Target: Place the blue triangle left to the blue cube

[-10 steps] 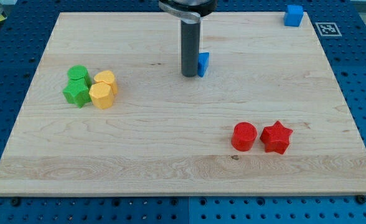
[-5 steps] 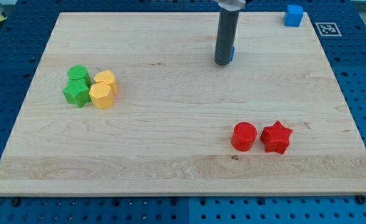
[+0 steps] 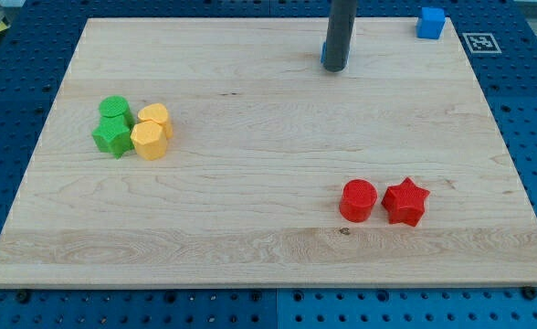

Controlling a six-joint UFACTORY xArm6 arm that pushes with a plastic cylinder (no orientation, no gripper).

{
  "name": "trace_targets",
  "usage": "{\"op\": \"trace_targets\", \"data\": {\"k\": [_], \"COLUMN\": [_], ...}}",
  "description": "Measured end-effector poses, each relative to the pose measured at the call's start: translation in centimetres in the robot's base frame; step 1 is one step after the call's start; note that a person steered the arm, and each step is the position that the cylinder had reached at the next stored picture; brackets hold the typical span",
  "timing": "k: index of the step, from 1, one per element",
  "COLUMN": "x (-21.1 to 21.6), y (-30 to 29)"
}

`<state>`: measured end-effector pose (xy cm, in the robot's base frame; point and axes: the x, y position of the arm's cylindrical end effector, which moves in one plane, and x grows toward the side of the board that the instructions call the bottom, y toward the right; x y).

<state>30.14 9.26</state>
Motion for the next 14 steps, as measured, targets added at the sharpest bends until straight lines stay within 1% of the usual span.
{"op": "trace_targets", "data": {"k": [1, 2, 3, 5, 6, 7, 8, 11, 14], "x": [-0.7, -1.1, -2.0, -3.5, -3.2, -2.0, -1.9, -4.6, -5.6], "y": [-0.6, -2.6, -2.9, -1.0, -0.4, 0.3, 0.9, 1.1, 5.3]}}
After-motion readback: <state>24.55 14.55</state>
